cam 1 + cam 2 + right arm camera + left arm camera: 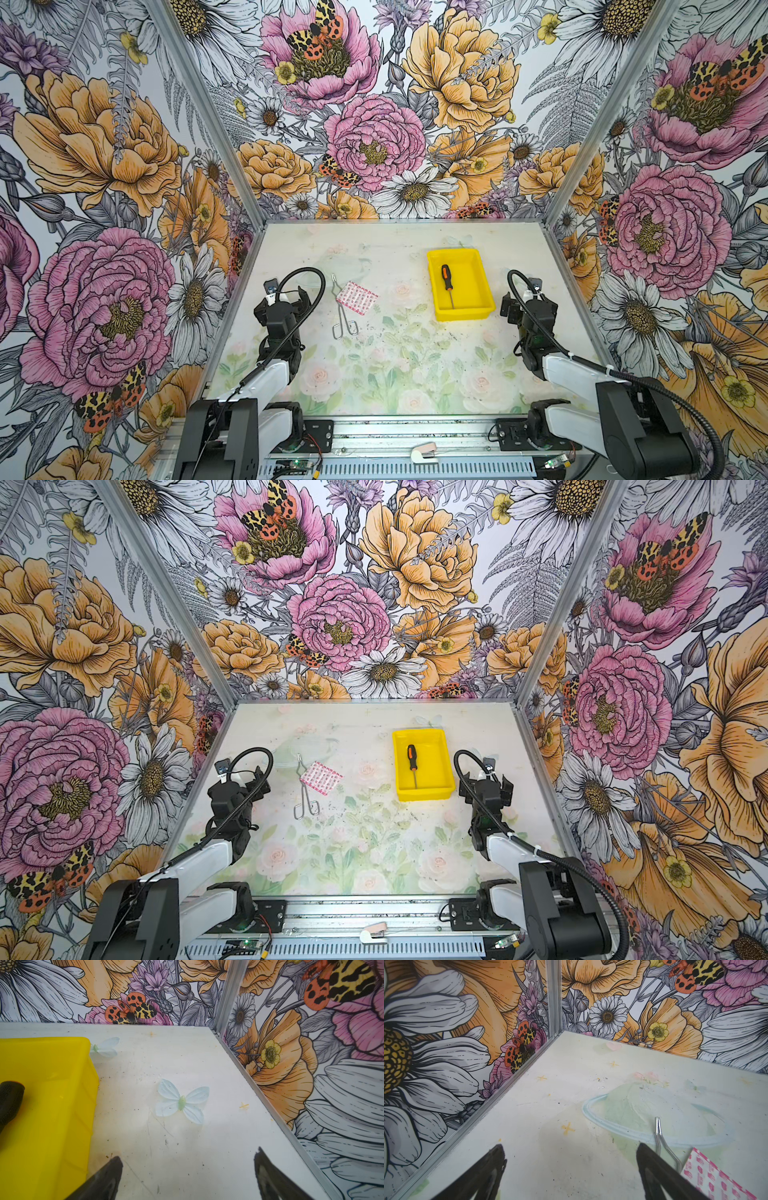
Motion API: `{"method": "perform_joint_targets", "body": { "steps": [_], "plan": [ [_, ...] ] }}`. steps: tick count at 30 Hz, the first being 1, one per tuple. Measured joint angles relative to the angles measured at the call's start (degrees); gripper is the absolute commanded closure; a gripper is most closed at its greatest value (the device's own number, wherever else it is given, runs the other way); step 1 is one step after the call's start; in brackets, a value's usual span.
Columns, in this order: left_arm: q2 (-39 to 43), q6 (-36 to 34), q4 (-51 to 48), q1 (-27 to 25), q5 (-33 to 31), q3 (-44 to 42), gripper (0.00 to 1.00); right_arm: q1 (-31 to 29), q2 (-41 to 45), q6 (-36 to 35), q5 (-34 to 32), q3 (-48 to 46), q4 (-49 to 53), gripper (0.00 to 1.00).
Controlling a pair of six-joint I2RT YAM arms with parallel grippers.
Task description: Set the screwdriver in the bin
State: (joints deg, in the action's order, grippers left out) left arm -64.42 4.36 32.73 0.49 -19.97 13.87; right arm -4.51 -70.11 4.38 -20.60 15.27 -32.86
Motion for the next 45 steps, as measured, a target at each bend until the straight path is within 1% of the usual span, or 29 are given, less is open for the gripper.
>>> {"method": "perform_joint_targets", "body": {
  "steps": [6,10,12,14,18,23,29,36,45],
  "plan": [
    [-7.96,-0.07,5.35,-0.24,0.63,2.01,0.01,0.61,-7.85,-0.5,2.86,5.16,-5.64,0.01],
    [-13.94,-0.07,10.69,0.13,2.03,4.28,0.01,1.07,-13.6,-0.9,4.31,5.09,-12.92,0.01],
    [-17.18,-0.11,13.7,0.28,3.02,4.74,0.01,1.53,-15.61,-0.87,4.68,5.03,-14.38,0.01],
    [-19.63,-0.37,14.97,0.28,3.78,5.11,0.01,1.77,-17.07,-0.98,5.25,5.03,-16.06,0.0],
    [-23.5,-1.07,18.21,0.11,5.07,5.4,0.01,2.73,-17.46,-0.85,6.58,5.18,-16.24,0.01],
    [-24.26,-1.95,19.71,-0.07,5.86,5.81,0.01,4.17,-17.46,-0.31,8.2,6.01,-16.22,0.0],
    [-24.28,-2.89,20.24,-0.48,6.16,6.27,0.01,4.33,-17.46,0.09,8.7,6.08,-16.22,0.0],
    [-24.28,-4.74,21.11,-3.28,5.9,6.38,0.01,4.33,-17.46,0.26,8.92,6.08,-16.22,0.01],
    [-24.28,-4.81,21.09,-2.19,6.75,6.51,0.01,4.33,-17.46,0.26,8.92,6.08,-16.24,0.01]
  ]
}}
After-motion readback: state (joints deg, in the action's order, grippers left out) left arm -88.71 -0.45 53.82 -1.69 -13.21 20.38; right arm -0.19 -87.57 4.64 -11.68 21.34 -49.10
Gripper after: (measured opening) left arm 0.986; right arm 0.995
